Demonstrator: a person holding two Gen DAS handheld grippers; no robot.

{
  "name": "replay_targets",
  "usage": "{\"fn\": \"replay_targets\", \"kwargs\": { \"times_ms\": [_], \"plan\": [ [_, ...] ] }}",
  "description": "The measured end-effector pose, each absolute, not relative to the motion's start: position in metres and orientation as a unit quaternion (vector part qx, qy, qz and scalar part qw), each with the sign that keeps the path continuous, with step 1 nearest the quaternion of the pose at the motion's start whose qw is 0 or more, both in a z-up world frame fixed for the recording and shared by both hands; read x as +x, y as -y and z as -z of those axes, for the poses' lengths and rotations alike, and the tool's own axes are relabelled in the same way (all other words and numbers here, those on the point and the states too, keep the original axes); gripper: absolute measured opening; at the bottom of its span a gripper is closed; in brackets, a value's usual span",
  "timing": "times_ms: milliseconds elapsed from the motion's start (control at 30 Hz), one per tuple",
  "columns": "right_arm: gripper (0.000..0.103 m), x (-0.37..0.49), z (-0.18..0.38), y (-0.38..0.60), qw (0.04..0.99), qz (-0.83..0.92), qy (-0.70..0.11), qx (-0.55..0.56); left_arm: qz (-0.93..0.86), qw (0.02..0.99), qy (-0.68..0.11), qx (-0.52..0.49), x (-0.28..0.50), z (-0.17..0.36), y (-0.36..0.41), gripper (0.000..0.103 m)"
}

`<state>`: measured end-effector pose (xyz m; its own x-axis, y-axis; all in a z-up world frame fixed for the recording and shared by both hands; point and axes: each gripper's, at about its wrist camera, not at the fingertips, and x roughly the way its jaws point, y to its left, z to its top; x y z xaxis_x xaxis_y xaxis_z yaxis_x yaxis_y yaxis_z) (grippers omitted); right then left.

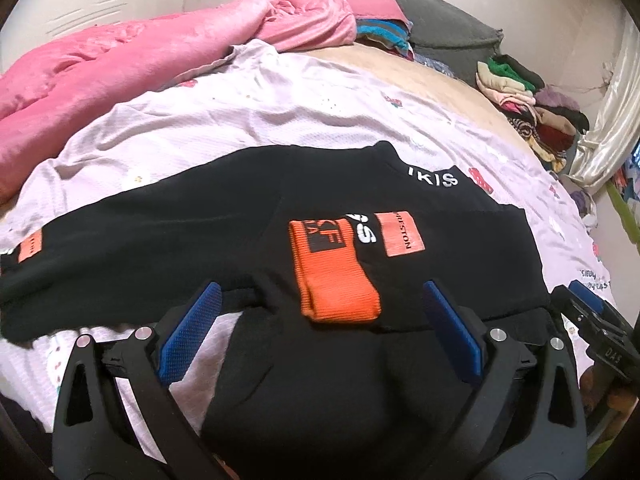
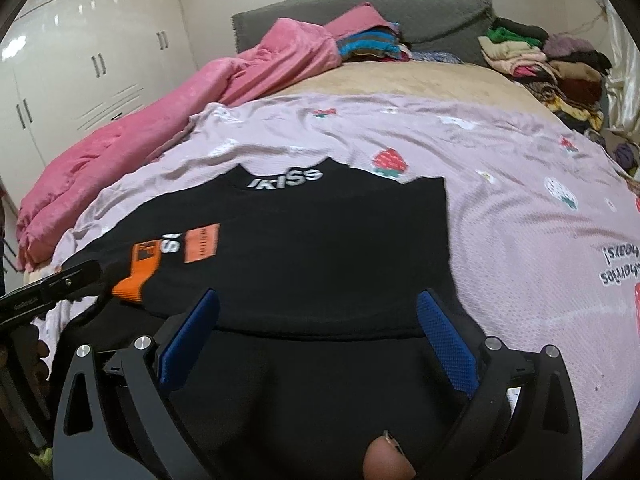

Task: Fold small clothes
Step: 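Move the left tool to the other sleeve's orange cuff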

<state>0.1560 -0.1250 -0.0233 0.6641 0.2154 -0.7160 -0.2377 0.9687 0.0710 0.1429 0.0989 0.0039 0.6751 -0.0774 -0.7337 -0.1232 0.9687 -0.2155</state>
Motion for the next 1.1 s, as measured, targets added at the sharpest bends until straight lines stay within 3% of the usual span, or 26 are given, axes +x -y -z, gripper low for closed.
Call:
{"fn": "replay_targets", "kwargs": {
  "times_ms": [1100],
  "plan": [
    [0.099, 0.125, -0.008, -0.038, 0.889, -0.275, -0.354, -0.093, -0.161, 0.9, -0.362, -0.181, 0.057, -0.024, -0.235, 0.093]
  ]
}}
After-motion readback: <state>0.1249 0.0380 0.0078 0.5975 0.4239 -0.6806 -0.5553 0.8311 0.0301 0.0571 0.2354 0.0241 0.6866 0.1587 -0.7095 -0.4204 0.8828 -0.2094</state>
